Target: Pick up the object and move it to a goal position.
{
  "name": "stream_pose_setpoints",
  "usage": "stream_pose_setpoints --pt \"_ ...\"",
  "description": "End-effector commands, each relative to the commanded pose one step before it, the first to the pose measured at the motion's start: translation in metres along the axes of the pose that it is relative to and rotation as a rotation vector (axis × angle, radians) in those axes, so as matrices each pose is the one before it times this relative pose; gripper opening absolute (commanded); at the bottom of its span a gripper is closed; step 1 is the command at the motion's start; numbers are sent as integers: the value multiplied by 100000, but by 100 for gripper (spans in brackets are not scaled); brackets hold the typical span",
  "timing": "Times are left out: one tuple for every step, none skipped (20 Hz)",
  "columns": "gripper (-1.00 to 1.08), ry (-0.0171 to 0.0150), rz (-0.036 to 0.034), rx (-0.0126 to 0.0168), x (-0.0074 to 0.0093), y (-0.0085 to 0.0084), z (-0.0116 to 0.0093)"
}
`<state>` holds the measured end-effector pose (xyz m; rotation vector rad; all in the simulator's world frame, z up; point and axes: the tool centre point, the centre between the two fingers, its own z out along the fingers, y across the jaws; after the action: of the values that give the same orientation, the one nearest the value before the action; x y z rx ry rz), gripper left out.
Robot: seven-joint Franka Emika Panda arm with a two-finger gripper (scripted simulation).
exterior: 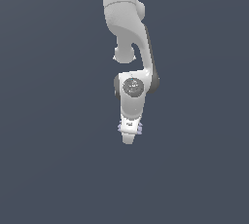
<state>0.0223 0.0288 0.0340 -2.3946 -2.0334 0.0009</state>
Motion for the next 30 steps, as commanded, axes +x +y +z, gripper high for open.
stream_pose_setpoints --pt "-100 17 -6 -111 63 28 -554" --pt "-100 0 0 0 37 -5 -341" --pt "-100 0 0 0 44 -6 -405" --pt "-100 -30 -38 6 76 -12 -464" --pt "-100 0 0 0 59 -8 -539" --pt "-100 0 0 0 67 -9 -609" --pt "-100 -25 -41 7 102 -15 -672" --pt "-100 0 0 0 83 -10 -747" --pt "-100 0 0 0 90 -11 -811" --pt "-100 -14 -45 11 127 -16 -864" --pt "-100 0 0 0 105 -11 -932" --pt "-100 0 0 0 112 -11 -987" --pt "-100 2 -47 14 148 -16 -1032" --pt "-100 0 0 0 126 -11 -1092" --pt "-100 0 0 0 133 -11 -1141" --pt "-100 19 -43 15 163 -14 -1178" --pt "-100 0 0 0 144 -9 -1209" --pt "-100 27 -38 14 165 -11 -1215" --pt "-100 0 0 0 148 -7 -1224" --pt "-100 47 -47 19 169 -9 -1222" --pt "-100 0 0 0 150 -4 -1226" --pt "-100 0 0 0 149 -2 -1214" --pt "-100 40 -26 12 155 -1 -1195" --pt "-100 0 0 0 146 2 -1180" --pt "-100 0 0 0 145 4 -1164" --pt "-100 61 -28 16 144 6 -1148" --pt "-100 0 0 0 142 8 -1133" --pt "-100 0 0 0 140 10 -1119" --pt "-100 0 0 0 139 13 -1104" --pt "-100 0 0 0 137 15 -1090"
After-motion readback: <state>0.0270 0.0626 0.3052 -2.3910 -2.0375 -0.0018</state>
